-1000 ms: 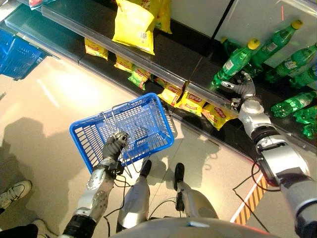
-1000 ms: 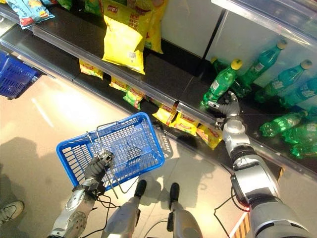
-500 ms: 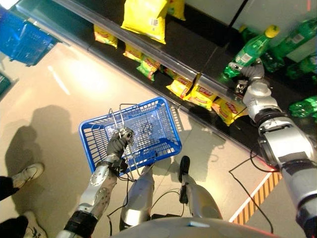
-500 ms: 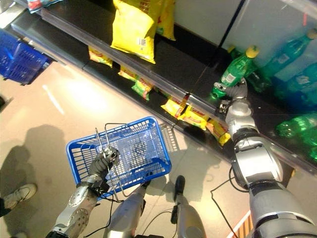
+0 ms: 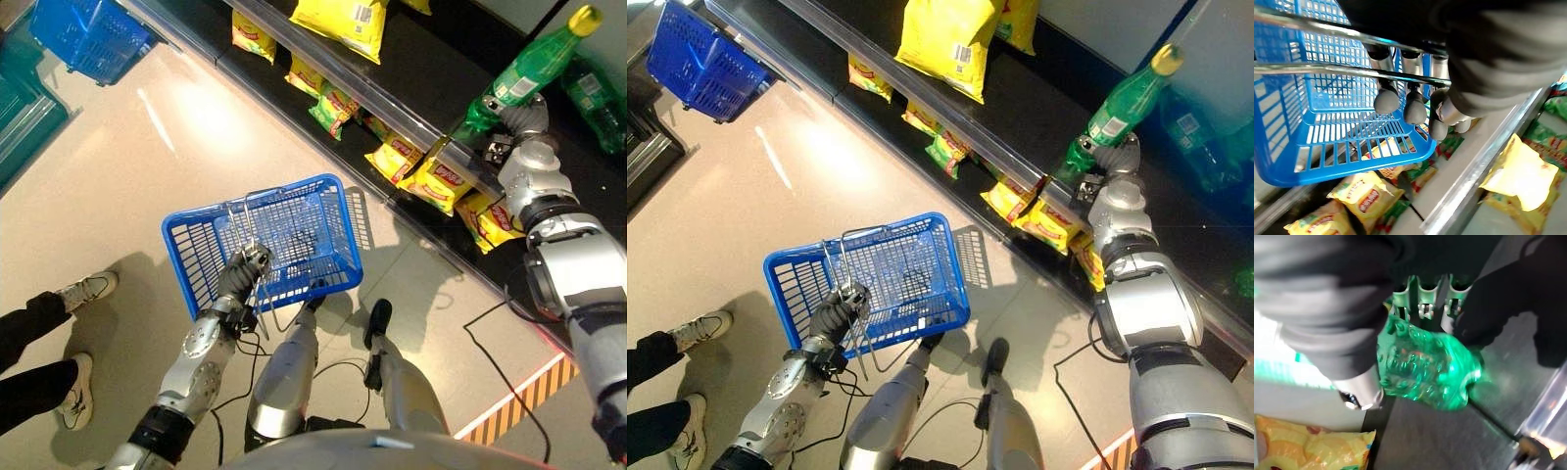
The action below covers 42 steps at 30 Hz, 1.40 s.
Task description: Pick up the snacks into the basket
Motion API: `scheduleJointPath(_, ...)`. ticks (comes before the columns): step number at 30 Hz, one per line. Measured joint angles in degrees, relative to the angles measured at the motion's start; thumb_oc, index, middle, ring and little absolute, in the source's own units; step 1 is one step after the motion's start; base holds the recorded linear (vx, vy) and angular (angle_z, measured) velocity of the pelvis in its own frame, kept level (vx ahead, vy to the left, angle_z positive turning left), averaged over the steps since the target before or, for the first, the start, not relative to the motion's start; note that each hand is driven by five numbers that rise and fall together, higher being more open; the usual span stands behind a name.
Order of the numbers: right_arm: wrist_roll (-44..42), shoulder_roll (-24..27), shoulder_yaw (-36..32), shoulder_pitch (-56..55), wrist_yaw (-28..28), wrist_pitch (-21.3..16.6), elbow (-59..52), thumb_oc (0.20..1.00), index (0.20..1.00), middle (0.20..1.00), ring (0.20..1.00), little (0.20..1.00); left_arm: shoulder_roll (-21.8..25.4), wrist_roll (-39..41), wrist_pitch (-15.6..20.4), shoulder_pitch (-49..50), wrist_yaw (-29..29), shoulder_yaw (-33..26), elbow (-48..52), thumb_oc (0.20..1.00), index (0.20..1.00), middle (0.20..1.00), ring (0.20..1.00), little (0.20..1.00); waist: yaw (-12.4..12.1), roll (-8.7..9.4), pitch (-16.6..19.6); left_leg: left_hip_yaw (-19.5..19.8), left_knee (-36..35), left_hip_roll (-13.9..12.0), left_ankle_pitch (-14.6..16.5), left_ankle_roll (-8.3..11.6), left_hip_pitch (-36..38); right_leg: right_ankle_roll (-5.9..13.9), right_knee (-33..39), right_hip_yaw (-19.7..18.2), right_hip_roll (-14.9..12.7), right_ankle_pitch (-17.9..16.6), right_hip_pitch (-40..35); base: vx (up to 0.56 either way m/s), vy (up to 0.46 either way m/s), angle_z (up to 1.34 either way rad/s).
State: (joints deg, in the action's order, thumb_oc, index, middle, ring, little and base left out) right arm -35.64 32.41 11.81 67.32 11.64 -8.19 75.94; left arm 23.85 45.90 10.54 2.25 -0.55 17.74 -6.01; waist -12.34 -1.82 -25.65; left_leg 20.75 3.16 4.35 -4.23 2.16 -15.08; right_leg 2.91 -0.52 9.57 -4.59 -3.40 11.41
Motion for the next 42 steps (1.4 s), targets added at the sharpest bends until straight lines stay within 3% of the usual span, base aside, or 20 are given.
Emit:
scheduleJointPath(4,-1.9,0.1,-0.2,0.0,-0.3,0.3,1.2,0.200,0.200,0.200,0.200,0.200,0.0,0.5,0.0,-0.2,-0.1,0.3,0.0,0.200,0.200,0.200,0.200,0.200,-1.1,-0.15,-0.1,0.3,0.0,0.3,0.0,-0.01,-0.2,0.14,-1.0,0.5,-0.4,0.7,0.5,0.00,0.004,0.05)
scheduleJointPath(14,-2.2,-1.2,-1.1,-0.3,0.8,0.7,0.5,0.200,0.200,0.200,0.200,0.200,0.0,1.1,0.0,-1.7,-0.1,1.5,0.0,0.200,0.200,0.200,0.200,0.200,-1.0,-0.29,0.0,1.2,0.7,1.6,-0.2,-0.26,-0.6,0.83,-2.3,1.1,-1.6,1.5,0.9,-0.01,0.016,0.06)
scheduleJointPath(16,-2.2,-2.0,-0.4,-4.2,2.4,0.6,-6.8,0.200,0.200,0.200,0.200,0.200,-0.1,1.1,0.0,-2.2,0.2,1.3,0.0,0.200,0.200,0.200,0.200,0.200,-0.9,-0.31,0.0,1.2,0.7,1.6,-0.2,-0.28,-0.6,0.86,-2.3,1.0,-1.6,1.5,0.9,0.00,0.000,0.00)
scheduleJointPath(19,0.8,-4.7,-0.9,-18.5,6.5,-1.0,-32.5,0.200,0.200,0.200,0.200,0.200,-0.6,1.3,0.1,-2.3,0.7,0.1,0.2,0.200,0.200,0.200,0.200,0.200,0.3,-0.30,0.0,1.0,0.8,1.5,-0.2,-0.28,-0.5,0.84,-2.8,0.7,-1.5,1.7,0.8,0.01,-0.010,0.00)
scheduleJointPath(21,8.8,-7.7,2.6,-28.6,6.3,-2.7,-47.8,0.200,0.200,0.200,0.200,0.200,-1.3,2.2,0.1,-2.8,1.8,-1.7,0.2,0.200,0.200,0.200,0.200,0.200,1.3,-0.26,0.0,-0.3,0.8,1.4,-0.2,-0.29,0.5,0.80,-3.5,0.0,-1.5,2.0,0.6,0.03,-0.004,-0.17)
scheduleJointPath(26,21.4,-7.9,3.6,-40.6,5.5,-3.7,-59.7,0.200,0.200,0.200,0.200,0.200,-1.4,2.1,1.0,-4.9,1.8,-2.6,0.8,0.200,0.200,0.200,0.200,0.200,2.4,-0.08,0.1,-0.4,0.5,1.1,-0.1,-0.24,1.3,0.84,-4.3,-0.3,-1.4,2.3,0.1,0.01,0.003,-0.01)
scheduleJointPath(30,30.2,-1.8,4.2,-49.6,1.3,-4.2,-68.6,0.200,0.200,0.200,0.200,0.200,-1.3,2.1,1.5,-3.7,1.7,-3.3,2.5,0.200,0.200,0.200,0.200,0.200,3.4,0.43,0.3,-0.3,0.3,1.1,-0.2,-0.40,1.2,1.09,-4.3,-0.4,-1.4,2.4,0.2,0.00,0.000,0.00)
scheduleJointPath(35,37.7,2.6,11.9,-50.4,-3.6,-4.4,-68.0,0.200,0.200,0.200,0.200,0.200,-0.7,2.1,1.6,-3.8,0.6,-0.9,3.6,0.200,0.200,0.200,0.200,0.200,3.8,2.10,1.2,-0.2,0.3,0.8,-0.4,-0.56,0.9,0.80,-4.3,-0.3,-1.1,2.2,0.5,-0.01,-0.007,0.01)
scheduleJointPath(37,42.7,4.8,18.5,-48.0,-6.1,-4.5,-65.6,0.200,0.200,0.200,0.200,0.200,-0.1,2.2,1.6,-4.1,-0.4,0.6,4.7,0.200,0.200,0.200,0.200,0.200,3.6,2.25,1.3,0.1,0.3,0.9,-0.5,-0.58,0.6,0.77,-4.2,0.2,-1.1,2.2,0.7,-0.01,-0.020,0.09)
scheduleJointPath(41,49.4,3.5,29.5,-41.7,-9.6,-3.9,-55.5,0.200,0.200,0.200,0.200,0.200,0.7,3.2,1.6,-6.8,-1.3,4.0,5.0,0.200,0.200,0.200,0.200,0.200,2.8,2.27,1.3,1.5,0.3,1.1,-0.7,-0.40,0.4,0.78,-4.0,0.6,-1.1,2.3,0.3,-0.02,-0.010,0.17)
scheduleJointPath(42,49.9,0.5,31.4,-40.6,-10.2,-3.9,-50.5,0.200,0.200,0.200,0.200,0.200,1.1,4.0,1.5,-8.1,-1.3,6.1,5.0,0.200,0.200,0.200,0.200,0.200,2.0,2.31,1.3,1.8,0.3,1.1,-0.8,-0.35,0.4,0.80,-3.7,0.6,-1.1,2.4,-0.1,-0.03,-0.003,0.16)
